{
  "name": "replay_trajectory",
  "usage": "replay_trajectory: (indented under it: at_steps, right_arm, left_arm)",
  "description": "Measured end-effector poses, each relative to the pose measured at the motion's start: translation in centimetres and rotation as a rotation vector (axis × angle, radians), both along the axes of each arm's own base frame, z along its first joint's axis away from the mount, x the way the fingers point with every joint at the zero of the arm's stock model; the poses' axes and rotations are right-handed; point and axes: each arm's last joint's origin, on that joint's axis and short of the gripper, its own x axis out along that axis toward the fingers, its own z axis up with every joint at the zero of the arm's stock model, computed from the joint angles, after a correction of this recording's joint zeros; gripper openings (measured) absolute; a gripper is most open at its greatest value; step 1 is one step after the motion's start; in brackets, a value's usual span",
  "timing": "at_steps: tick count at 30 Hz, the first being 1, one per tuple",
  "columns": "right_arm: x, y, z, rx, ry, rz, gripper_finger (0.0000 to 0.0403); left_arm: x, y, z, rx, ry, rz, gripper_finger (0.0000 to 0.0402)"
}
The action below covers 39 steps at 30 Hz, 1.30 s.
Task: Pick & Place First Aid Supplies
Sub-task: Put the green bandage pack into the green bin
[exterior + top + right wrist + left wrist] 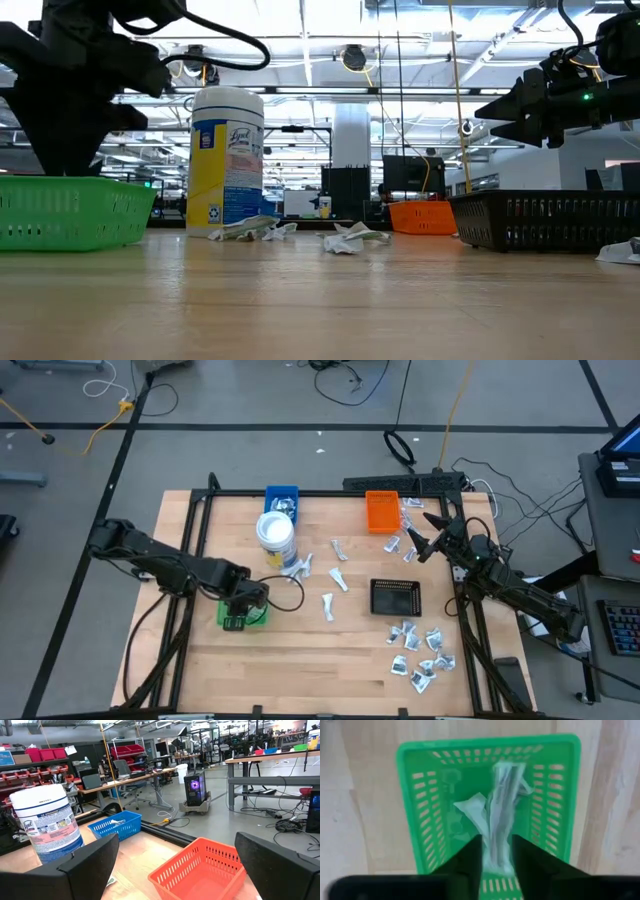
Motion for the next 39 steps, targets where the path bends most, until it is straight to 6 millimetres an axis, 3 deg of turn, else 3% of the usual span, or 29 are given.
replay_trajectory:
  at_steps: [6,10,16,23,30,39]
  right_arm:
    - [0.0,0.0,0.0,0.000,0.000,-0.001,0.0393]
    - [0.0,0.0,0.0,0.000,0.000,0.000,0.0393]
    - [0.0,0.0,0.0,0.000,0.000,0.000,0.0393]
    - [0.0,0.0,0.0,0.000,0.000,0.000,0.0393]
    - [0.0,0.0,0.0,0.000,0.000,0.000,0.0393]
    - [0.0,0.0,0.0,0.000,0.000,0.000,0.0393]
  left_arm:
    - [-0.1,0.0,0.0,0.000,0.011,0.045,0.0207]
    - [0.0,0.1,0.2,-0.012,0.030,0.223,0.0248]
    - [0.1,0.5,0.2,-0.080,0.089,0.603,0.0278]
    - [0.6,0.8,0.2,-0.130,0.168,1.067,0.0286]
    - [5.4,0.8,0.9,-0.108,0.216,1.247,0.0271]
    - [14.7,1.5,1.9,-0.142,0.210,1.360,0.0279]
